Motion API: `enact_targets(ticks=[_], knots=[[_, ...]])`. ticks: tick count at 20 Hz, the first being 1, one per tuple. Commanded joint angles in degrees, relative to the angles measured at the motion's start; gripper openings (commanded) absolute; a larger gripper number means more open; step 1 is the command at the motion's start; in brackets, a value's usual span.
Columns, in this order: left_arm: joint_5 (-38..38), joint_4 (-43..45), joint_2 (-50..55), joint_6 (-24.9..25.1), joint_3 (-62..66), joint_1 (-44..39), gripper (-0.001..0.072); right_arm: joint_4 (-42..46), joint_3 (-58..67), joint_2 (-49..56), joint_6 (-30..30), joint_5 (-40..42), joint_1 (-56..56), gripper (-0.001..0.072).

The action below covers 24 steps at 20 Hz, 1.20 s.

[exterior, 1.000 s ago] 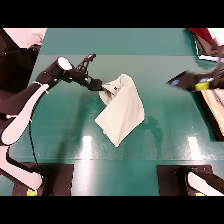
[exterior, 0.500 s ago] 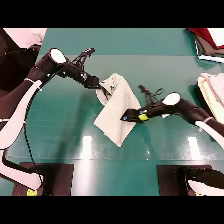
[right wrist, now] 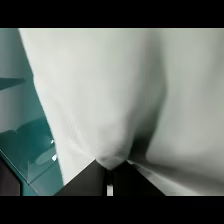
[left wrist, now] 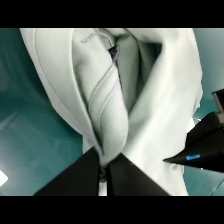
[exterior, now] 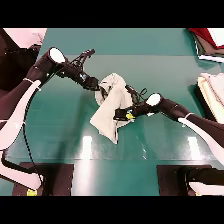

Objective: Fold the shirts.

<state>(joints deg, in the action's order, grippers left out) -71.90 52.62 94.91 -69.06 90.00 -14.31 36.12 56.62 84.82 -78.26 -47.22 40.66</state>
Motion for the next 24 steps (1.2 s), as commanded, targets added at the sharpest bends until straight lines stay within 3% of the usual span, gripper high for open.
enact_targets(ticks=[1, 5, 7, 14, 19, 24], knots=[[-1.1, 1.6, -4.1, 0.0, 0.1, 2.0, 0.0026, 5.9, 0.4, -6.2, -1.3, -0.5, -3.3, 0.0014], [-1.0, 1.7, -17.6, 0.6, 0.1, 9.5, 0.0027, 19.8, 0.4, -21.8, -8.3, -11.4, -17.7, 0.0014], [-0.9, 1.8, -24.2, 1.7, 0.1, 12.5, 0.0026, 23.7, 0.5, -28.6, -8.6, -15.6, -25.7, 0.0013], [-1.1, 1.7, -39.3, 2.0, 0.1, 13.5, 0.0027, 23.6, 2.4, -44.2, -6.6, -19.0, -43.1, 0.0014], [-1.6, 1.4, -50.2, 0.4, 1.4, 13.5, 0.0027, 24.0, 13.3, -48.9, -4.2, -29.6, -51.5, 0.0014], [-6.2, 1.4, -52.7, -4.0, 9.8, 13.5, 0.0026, 22.5, 22.1, -43.2, -4.2, -45.3, -54.1, 0.0014]])
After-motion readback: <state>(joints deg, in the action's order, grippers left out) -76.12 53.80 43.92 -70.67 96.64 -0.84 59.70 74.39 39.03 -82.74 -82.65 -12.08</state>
